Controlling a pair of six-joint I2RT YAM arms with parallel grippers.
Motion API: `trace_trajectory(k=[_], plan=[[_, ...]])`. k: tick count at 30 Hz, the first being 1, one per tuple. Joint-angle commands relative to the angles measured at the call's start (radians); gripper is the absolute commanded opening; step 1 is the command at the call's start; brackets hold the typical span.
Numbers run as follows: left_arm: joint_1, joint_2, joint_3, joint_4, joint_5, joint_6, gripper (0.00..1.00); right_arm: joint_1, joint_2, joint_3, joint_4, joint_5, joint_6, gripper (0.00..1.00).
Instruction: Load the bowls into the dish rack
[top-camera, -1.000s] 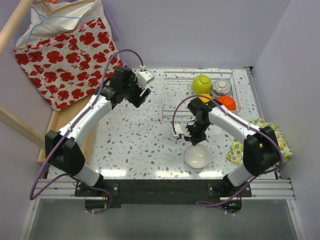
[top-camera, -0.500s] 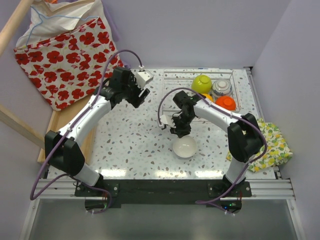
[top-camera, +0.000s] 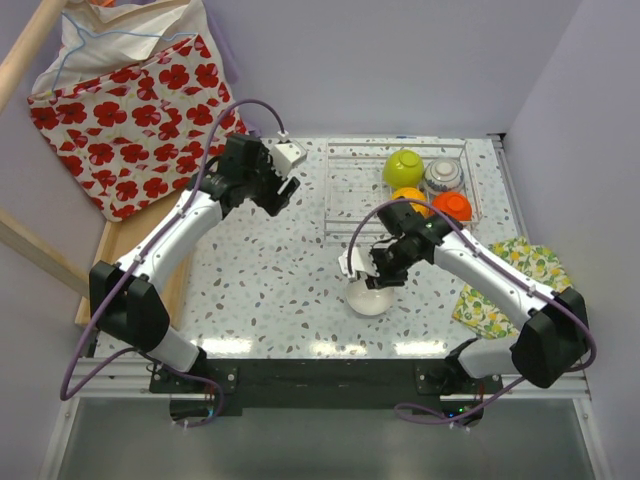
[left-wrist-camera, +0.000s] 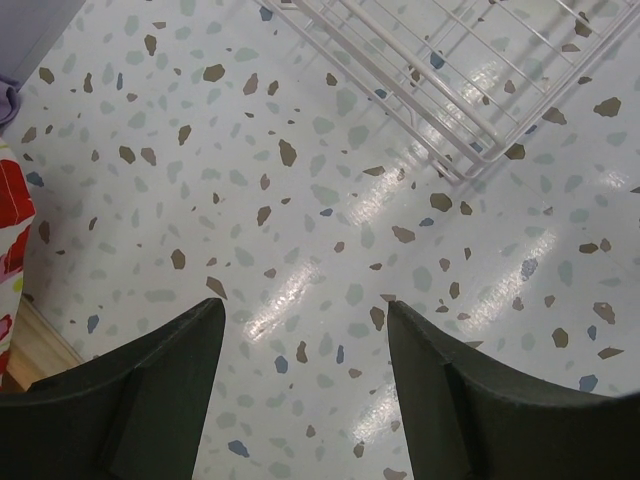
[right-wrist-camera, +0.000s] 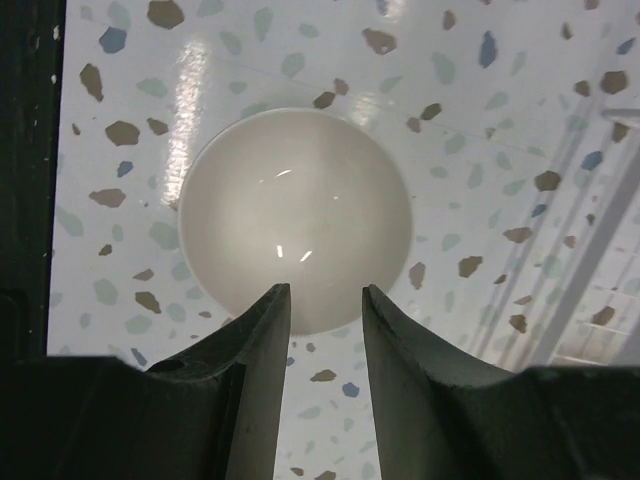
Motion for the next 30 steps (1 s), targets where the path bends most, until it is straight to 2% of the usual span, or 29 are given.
trace_trajectory(k=[1,11,21,25,30], plan=[[0.01,-0.004,0.014,0.03,0.032,-0.008,0.71,0.006,-0.053,-0.112,-0.042,0.013,-0.104,0.39],[0.01,-0.002,0.003,0.034,0.02,-0.009,0.72,0.031,-0.052,-0.193,-0.026,0.025,-0.147,0.39],[0.01,0.013,0.011,0.034,0.021,-0.009,0.73,0.069,-0.026,-0.241,0.043,0.036,-0.118,0.32],[0.01,0.021,0.015,0.037,0.026,-0.011,0.73,0.072,-0.029,-0.252,0.066,0.044,-0.108,0.27],[0.01,0.038,0.031,0.037,0.029,-0.014,0.73,0.074,-0.034,-0.247,0.083,0.033,-0.089,0.1]])
